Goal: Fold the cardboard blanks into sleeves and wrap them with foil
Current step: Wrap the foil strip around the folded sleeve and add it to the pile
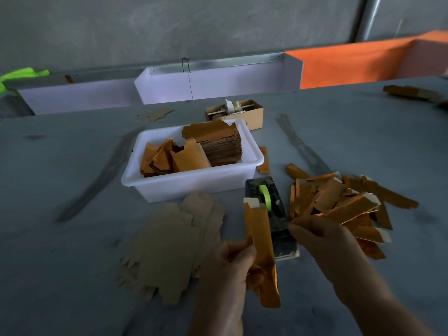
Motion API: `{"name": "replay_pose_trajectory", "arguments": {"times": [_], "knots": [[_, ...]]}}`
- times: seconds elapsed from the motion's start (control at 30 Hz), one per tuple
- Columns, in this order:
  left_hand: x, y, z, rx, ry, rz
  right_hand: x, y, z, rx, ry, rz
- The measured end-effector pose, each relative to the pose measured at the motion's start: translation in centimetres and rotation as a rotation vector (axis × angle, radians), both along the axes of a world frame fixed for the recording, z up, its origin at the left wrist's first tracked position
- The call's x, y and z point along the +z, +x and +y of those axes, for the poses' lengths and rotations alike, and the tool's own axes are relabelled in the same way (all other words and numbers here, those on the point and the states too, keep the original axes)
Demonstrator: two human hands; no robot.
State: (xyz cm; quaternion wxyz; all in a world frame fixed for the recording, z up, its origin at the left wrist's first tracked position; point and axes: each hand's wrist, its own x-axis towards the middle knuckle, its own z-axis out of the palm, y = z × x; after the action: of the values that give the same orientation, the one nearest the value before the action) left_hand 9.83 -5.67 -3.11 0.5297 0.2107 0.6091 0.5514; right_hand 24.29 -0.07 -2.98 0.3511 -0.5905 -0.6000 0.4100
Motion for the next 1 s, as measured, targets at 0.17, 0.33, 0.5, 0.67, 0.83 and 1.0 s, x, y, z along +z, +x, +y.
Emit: {"name": "replay_pose_trajectory", "arguments": {"times": [0.17, 0.33, 0.5, 0.67, 0.83, 1.0], "knots": [[0.7, 1.1, 0.6, -0.024, 0.015, -0.029, 0.4, -1.0, 0.6, 0.060, -0.044, -0.075], [0.9, 2.1, 1.3, 0.007, 0.024, -0.046, 0.7, -1.4, 0.7, 0.046, -0.102, -0.052], [1.0, 2.3, 1.5, 0.004, 0.033, -0.041, 0.7, -1.8, 0.9, 0.022, -0.148, 0.034], [0.9, 2.2, 1.5, -0.018, 0.038, 0.006, 0.8, -2.0, 0.2, -0.077, -0.173, 0.346], [0.9, 1.9, 1.6, -0.020, 0.036, -0.020, -0.1, -1.2, -0.3, -0.083, -0.069, 0.187], [0.7, 1.6, 1.5, -0.021, 0.067, -0.050, -0.8, -1.2, -1.3, -0.106, 0.095, -0.120]]}}
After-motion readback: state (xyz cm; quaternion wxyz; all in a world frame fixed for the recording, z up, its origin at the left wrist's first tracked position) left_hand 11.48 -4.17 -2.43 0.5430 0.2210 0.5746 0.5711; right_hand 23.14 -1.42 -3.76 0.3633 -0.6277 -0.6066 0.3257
